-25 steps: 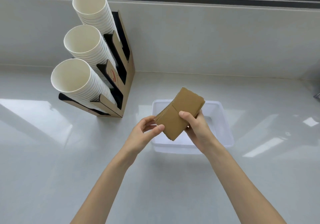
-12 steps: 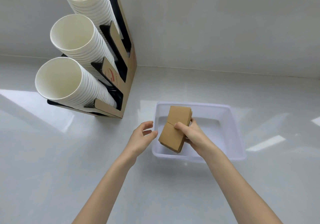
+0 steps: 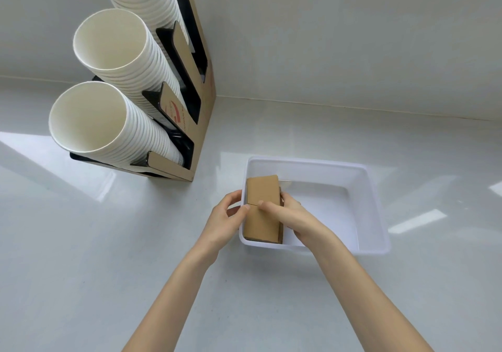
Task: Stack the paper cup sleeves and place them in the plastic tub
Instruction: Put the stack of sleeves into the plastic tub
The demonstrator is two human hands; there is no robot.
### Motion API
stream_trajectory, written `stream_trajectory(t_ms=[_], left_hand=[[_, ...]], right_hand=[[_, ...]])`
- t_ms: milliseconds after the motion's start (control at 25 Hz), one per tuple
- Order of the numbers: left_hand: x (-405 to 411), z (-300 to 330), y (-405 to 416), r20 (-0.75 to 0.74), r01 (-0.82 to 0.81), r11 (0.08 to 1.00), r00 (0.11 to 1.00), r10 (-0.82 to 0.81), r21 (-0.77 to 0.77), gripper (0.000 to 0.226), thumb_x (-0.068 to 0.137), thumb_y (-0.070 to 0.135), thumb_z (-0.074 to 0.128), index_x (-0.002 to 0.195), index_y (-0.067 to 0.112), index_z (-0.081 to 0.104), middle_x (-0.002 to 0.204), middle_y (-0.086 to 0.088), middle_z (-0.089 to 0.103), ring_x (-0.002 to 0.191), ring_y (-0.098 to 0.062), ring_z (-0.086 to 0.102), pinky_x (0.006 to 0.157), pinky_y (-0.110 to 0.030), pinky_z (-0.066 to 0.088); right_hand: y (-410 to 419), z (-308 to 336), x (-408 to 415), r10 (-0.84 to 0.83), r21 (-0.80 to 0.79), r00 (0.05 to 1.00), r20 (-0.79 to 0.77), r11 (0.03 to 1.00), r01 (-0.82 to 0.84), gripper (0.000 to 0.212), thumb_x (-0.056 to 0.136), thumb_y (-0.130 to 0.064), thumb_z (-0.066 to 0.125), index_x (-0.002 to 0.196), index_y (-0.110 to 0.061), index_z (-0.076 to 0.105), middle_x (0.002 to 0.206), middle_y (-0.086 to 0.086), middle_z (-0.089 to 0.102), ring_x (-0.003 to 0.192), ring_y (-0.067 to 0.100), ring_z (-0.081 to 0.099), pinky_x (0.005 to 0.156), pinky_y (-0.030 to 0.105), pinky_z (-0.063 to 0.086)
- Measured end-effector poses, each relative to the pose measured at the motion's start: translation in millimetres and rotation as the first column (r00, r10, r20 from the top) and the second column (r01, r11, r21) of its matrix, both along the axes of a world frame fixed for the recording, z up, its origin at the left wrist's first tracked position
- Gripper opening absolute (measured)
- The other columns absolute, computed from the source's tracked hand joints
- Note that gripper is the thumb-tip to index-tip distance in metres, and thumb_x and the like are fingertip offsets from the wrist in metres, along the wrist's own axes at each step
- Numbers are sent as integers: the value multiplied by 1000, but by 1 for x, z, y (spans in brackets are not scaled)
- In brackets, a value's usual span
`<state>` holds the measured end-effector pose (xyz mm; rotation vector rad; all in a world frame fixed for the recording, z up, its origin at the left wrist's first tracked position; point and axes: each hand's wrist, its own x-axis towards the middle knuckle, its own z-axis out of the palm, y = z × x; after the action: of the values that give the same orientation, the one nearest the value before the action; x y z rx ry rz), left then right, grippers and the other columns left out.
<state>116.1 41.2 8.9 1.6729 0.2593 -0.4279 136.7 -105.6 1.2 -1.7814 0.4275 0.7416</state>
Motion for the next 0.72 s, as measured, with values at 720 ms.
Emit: stream_trajectory(t_ms=[720], left_hand=[[0,-10,1,44,6,998,999,-9,68,33,93,24,41,126,25,44,131,2,51,117,-20,50,94,-31,45]], right_hand=[[9,-3,-4,81,38,995,-55,996,-79,104,49,-72,55,138,-28,23,137,4,41,122,23,49,103,42,44]])
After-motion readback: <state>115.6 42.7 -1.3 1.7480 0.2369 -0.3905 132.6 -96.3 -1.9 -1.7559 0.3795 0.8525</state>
